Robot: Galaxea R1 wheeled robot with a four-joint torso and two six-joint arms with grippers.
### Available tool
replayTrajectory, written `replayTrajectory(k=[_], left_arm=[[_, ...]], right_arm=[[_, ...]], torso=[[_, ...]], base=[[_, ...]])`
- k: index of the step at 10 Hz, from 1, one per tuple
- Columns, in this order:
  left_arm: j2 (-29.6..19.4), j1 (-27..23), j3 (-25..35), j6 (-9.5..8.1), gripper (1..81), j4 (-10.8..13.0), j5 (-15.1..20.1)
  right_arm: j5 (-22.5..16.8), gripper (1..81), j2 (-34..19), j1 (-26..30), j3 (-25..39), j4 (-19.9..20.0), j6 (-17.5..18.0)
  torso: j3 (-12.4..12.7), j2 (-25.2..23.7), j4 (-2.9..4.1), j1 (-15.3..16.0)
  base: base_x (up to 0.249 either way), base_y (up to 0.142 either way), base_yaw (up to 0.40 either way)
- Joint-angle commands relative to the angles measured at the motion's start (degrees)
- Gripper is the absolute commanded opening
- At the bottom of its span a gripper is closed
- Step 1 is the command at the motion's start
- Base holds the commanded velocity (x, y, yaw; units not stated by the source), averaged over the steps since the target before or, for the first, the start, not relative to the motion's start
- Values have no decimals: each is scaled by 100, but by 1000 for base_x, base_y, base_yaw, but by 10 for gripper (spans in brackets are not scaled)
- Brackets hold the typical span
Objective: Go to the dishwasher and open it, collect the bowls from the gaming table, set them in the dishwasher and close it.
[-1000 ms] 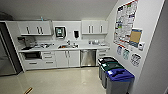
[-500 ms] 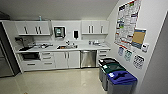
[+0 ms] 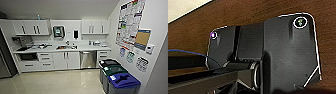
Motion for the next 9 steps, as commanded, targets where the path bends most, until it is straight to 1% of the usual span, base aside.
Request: replayTrajectory(k=[1, 9], left_arm=[[-58, -330, 97, 6, 811, 88, 208], [-67, -322, 97, 6, 811, 88, 208]], right_arm=[[-288, 811, -64, 302, 53, -4, 4], [-288, 811, -73, 293, 53, -12, 4]], torso=[[0, 0, 0, 0], [0, 0, 0, 0]], base=[[157, 0, 0], [157, 0, 0]])
